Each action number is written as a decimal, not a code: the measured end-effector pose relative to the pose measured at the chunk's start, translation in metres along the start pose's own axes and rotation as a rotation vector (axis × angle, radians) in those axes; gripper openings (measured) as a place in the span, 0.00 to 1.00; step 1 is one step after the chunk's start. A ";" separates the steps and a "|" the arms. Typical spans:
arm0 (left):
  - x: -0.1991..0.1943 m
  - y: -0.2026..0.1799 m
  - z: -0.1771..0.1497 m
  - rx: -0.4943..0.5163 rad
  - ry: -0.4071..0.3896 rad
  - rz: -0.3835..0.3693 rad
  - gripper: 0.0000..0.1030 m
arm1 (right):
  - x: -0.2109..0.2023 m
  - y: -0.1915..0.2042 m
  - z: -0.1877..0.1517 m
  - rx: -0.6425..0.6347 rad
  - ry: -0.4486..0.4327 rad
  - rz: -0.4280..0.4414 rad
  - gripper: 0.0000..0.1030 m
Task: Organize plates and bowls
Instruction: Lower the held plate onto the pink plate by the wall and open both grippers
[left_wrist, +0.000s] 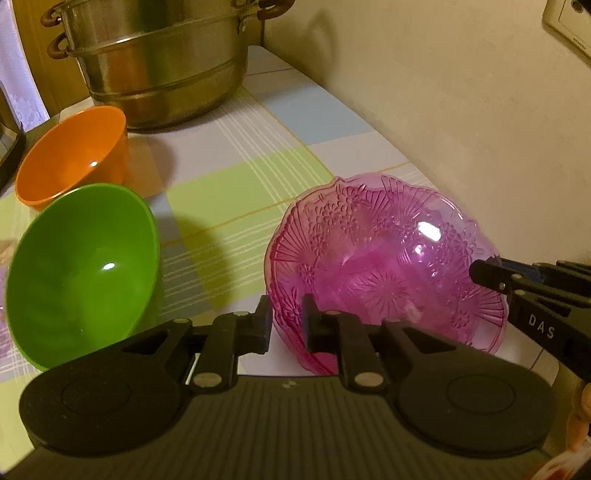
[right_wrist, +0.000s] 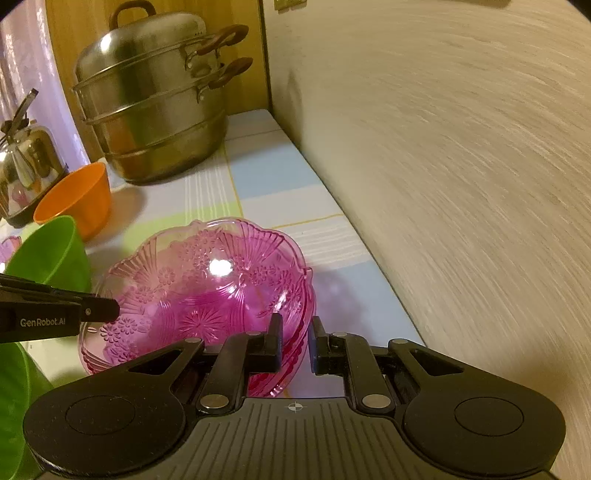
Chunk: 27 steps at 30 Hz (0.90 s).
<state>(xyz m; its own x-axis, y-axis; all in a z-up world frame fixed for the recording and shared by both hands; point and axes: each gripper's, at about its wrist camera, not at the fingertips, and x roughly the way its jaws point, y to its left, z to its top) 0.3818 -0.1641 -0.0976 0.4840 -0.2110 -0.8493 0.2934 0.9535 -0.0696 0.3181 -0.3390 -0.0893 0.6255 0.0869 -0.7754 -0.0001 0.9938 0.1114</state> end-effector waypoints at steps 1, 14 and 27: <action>0.001 0.000 0.000 0.000 0.002 0.002 0.14 | 0.001 0.000 0.000 0.000 0.002 -0.001 0.13; 0.007 -0.005 -0.001 0.022 0.009 0.031 0.16 | 0.007 0.001 0.000 -0.018 0.009 0.002 0.13; -0.009 -0.004 -0.001 0.000 -0.029 0.022 0.25 | -0.010 -0.004 0.002 0.031 -0.028 0.020 0.57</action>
<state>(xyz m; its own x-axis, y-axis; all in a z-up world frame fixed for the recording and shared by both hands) 0.3756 -0.1656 -0.0902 0.5142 -0.1962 -0.8349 0.2824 0.9579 -0.0511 0.3130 -0.3440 -0.0810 0.6468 0.1044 -0.7555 0.0111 0.9892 0.1462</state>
